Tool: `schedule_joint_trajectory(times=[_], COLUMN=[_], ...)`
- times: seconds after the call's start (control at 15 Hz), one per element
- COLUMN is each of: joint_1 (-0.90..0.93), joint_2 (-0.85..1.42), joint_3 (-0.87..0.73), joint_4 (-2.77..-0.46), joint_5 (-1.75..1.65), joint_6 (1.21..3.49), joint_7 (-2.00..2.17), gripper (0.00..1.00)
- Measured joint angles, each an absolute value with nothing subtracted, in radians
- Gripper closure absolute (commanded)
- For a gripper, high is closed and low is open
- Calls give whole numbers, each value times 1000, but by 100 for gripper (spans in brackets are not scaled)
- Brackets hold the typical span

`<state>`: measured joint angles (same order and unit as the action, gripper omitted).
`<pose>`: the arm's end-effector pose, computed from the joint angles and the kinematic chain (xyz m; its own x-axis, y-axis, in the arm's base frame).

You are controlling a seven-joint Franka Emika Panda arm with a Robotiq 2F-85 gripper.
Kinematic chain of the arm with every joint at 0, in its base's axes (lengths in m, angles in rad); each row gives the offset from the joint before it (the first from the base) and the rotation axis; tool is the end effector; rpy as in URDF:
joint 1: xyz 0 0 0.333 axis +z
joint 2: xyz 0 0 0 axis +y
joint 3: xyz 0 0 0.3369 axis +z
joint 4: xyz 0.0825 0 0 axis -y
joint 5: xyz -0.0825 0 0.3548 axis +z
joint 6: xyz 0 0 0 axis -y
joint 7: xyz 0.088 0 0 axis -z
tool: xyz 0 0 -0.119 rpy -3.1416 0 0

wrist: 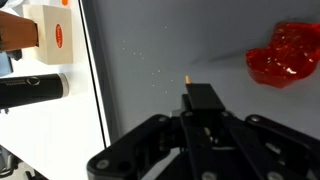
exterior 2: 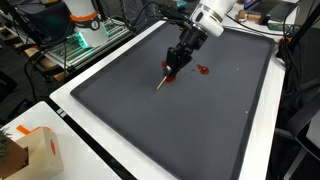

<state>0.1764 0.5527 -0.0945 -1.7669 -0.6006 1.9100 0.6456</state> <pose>0.6085 0.0080 0.2654 0.9620 -0.2599 -0.0840 -0.1499 -0.7595 0.6330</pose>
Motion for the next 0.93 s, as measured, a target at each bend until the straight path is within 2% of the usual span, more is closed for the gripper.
schedule_joint_trajectory(times=[0.93], joint_1=[185], joint_2=[591], joint_3=[-94], joint_4=[-1727], joint_5=[-599], joint_6=[1899], joint_7=[597], gripper=[97])
